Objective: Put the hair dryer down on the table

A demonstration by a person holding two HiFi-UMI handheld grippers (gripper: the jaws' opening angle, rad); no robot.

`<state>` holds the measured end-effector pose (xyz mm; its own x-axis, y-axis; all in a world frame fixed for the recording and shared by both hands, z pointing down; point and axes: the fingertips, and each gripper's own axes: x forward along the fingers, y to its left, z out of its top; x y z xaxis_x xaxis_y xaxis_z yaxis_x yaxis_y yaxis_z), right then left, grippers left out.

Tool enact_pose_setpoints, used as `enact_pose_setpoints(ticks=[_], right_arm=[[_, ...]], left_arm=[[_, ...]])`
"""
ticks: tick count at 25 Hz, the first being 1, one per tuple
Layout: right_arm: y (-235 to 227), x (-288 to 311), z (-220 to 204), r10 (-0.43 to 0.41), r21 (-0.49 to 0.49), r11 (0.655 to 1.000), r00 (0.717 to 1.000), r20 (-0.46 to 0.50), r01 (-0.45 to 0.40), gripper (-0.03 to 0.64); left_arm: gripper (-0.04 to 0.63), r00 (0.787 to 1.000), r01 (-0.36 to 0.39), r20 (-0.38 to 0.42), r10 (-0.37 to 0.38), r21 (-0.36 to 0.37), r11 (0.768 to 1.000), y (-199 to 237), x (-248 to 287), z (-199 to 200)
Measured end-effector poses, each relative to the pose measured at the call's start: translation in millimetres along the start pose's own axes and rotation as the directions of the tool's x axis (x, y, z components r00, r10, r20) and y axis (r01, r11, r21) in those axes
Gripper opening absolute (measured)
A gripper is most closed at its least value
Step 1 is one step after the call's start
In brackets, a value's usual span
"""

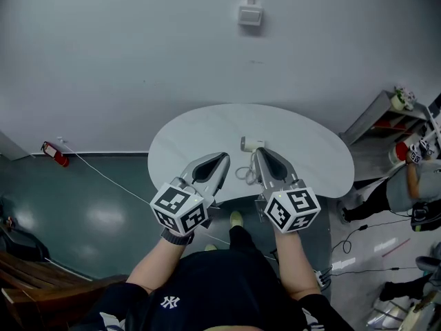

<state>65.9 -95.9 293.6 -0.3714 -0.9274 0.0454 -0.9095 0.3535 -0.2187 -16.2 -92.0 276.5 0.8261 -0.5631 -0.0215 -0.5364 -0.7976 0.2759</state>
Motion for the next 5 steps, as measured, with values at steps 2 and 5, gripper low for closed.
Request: enact_pose_setpoints(ticks=[2,5], right_arm=[[0.1,0.7,-0.7,-0.001,0.001,1.0,1.0,-0.001,0.001,0.023],[2.0,-0.2,-1.6,-0.001,0.001,1.0,1.0,-0.001,0.001,0.023]], left_arm=[[0.0,1.0,-0.001,-0.001,0.001,-0.002,1.0,1.1,-0.4,-0.5],[0.0,1.0,-0.003,-0.001,0.003,-0.003,1.0,1.1,-2.6,-1.1]])
